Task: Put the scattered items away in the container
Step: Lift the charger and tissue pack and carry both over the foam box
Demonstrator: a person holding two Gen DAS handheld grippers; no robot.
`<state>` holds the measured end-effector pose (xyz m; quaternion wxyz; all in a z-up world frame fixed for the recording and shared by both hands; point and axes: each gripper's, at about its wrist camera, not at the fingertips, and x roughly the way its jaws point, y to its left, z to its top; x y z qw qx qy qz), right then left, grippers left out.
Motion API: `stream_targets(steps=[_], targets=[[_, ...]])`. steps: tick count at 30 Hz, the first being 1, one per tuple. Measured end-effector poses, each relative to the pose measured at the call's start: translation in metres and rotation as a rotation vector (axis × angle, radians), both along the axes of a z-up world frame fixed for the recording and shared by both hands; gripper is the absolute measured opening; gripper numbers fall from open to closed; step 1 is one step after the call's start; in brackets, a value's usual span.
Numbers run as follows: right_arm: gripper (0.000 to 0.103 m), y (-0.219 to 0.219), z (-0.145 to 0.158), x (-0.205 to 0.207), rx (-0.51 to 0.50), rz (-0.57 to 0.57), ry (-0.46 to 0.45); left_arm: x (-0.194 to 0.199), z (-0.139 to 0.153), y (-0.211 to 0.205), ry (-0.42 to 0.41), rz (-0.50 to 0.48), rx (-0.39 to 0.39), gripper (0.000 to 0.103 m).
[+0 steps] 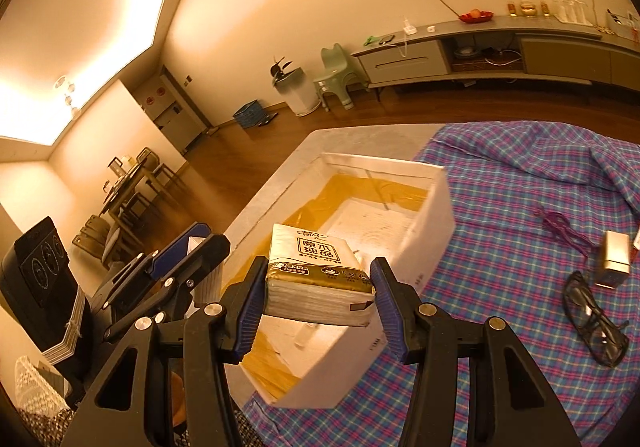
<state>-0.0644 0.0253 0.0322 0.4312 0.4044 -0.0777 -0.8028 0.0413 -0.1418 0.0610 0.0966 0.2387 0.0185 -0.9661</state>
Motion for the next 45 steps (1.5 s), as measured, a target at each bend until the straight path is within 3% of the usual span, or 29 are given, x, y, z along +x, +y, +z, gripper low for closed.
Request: stream_targets(steps=[10,22,35,37,41,45], targets=[[0.053,-0.033,-0.006,0.004,0.015,0.032,0.006,0.000,-0.011,-0.025,-0.031,0.015,0.058,0.031],[0.053,-0.038,-0.021,-0.008,0.049,0.008,0.004,-0.025,-0.041,-0.035,-0.129,-0.030,0.185,0.031],[0.053,-0.049,-0.036,-0.014,0.078,0.011,-0.008,-0.035,-0.054,-0.040,-0.138,-0.012,0.175,0.031],[0.053,-0.050,-0.037,-0.014,0.083,0.010,-0.008,-0.037,-0.058,-0.047,-0.150,-0.008,0.209,0.031],[0.053,-0.054,-0.040,-0.016,0.093,0.006,-0.010,-0.043,-0.066,-0.076,-0.180,0.006,0.356,0.031],[0.053,-0.059,-0.042,-0.018,0.102,0.003,-0.013,-0.045,-0.069,-0.099,-0.182,0.050,0.404,0.031]])
